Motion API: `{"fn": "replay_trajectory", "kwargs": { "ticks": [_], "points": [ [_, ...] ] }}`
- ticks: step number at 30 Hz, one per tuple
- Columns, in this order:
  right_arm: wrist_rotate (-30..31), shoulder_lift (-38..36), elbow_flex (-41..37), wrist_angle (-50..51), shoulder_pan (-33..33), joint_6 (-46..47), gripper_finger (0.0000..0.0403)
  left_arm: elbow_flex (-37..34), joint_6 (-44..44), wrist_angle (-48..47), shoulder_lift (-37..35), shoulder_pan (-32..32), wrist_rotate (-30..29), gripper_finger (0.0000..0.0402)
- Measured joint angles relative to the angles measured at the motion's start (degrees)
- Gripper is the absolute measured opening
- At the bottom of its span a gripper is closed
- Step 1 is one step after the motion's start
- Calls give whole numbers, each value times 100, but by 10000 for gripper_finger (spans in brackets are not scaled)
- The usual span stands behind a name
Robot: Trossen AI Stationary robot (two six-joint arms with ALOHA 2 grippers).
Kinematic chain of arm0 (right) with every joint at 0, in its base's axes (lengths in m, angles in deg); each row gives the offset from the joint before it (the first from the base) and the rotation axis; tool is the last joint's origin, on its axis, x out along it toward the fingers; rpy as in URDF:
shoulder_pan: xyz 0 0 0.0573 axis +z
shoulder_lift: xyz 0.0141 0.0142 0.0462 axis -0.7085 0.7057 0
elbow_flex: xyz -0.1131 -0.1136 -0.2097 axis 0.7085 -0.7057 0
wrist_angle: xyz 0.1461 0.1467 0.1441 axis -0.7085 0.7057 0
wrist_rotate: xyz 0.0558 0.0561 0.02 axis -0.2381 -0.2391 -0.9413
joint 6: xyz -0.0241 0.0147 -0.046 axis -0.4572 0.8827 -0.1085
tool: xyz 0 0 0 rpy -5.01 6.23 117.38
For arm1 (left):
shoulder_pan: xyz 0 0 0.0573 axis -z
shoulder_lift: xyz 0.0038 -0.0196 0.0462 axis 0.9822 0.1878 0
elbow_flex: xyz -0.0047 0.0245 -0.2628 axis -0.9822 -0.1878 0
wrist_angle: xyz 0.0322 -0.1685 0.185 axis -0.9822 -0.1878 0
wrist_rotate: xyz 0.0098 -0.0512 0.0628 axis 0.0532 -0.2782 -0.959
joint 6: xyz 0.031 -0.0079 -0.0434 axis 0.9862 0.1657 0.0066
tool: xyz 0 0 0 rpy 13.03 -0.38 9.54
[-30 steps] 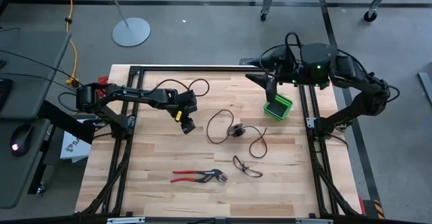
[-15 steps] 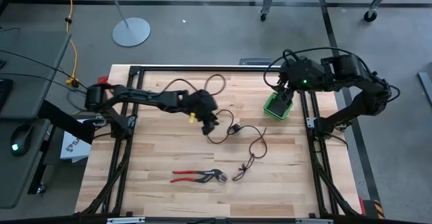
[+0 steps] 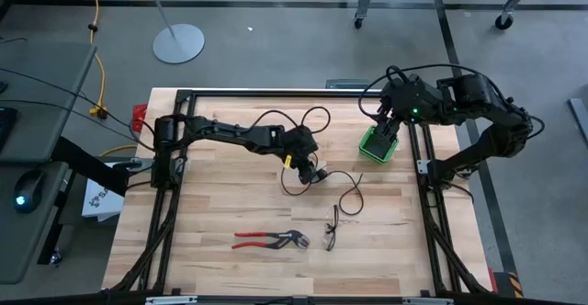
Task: Coil cords
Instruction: Coil the black wire on the black spool
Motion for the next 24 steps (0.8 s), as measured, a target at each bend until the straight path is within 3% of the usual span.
{"fn": "replay_trajectory", "kwargs": {
  "ticks": [12,15,19,24],
  "points": [
    [0,-2,0,-4,0,-131,231,25,-578,224,382,82,-287,131],
    [2,-2,-1,-12,0,-142,231,46,-501,298,348,82,-399,100],
    [0,-2,-2,-74,0,-144,231,44,-440,298,336,59,-255,15],
    [0,-2,-2,-215,2,-147,231,37,-509,207,259,-37,-30,3]
  ]
}}
